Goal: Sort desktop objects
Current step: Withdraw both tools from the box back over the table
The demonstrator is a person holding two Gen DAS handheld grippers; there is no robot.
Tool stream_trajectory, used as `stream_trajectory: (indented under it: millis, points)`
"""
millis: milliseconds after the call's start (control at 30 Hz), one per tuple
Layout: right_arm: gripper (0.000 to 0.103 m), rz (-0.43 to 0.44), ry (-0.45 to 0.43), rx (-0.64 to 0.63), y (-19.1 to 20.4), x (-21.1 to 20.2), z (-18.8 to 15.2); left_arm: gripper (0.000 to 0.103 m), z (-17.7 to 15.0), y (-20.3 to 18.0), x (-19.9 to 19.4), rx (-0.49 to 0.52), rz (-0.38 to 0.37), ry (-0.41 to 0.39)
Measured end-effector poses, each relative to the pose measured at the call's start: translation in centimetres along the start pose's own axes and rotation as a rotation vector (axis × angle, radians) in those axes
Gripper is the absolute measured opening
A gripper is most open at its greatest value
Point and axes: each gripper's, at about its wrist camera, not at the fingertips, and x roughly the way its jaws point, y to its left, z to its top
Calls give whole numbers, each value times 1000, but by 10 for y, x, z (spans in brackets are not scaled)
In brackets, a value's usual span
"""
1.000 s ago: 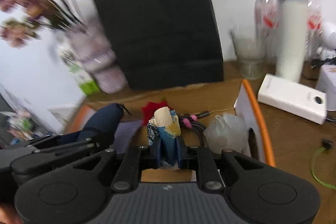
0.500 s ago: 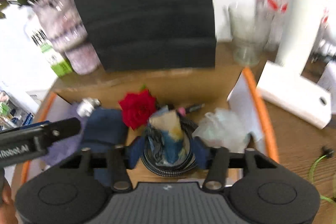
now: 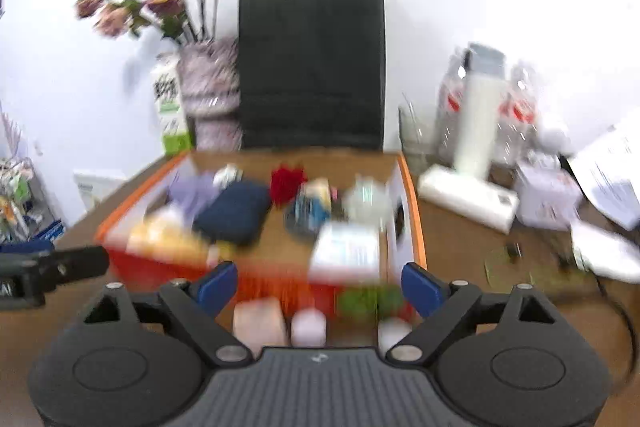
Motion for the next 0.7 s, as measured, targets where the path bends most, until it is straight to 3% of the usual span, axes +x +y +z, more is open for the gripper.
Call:
stream_trajectory:
  millis: [100, 167, 233, 333, 467, 700]
  points:
    - [89, 22, 22, 17, 2, -26, -48, 103, -44, -5, -23, 70, 18, -27]
    - [89, 28, 44, 23, 5, -36, -71, 103, -66, -4, -28, 76, 34, -2]
    - [89, 23, 59, 32, 8, -45, -92, 103, -84, -3, -33, 53, 22, 29]
    - [89, 20, 66, -5, 17, -60, -116, 103, -100, -6, -37, 108, 23, 20]
    - [89, 21, 21, -20, 22, -72, -126, 103, -105, -13, -36, 149, 35, 23]
    - [89, 11, 53, 8, 18, -66, -134, 103, -109, -13, -28, 139, -5, 73]
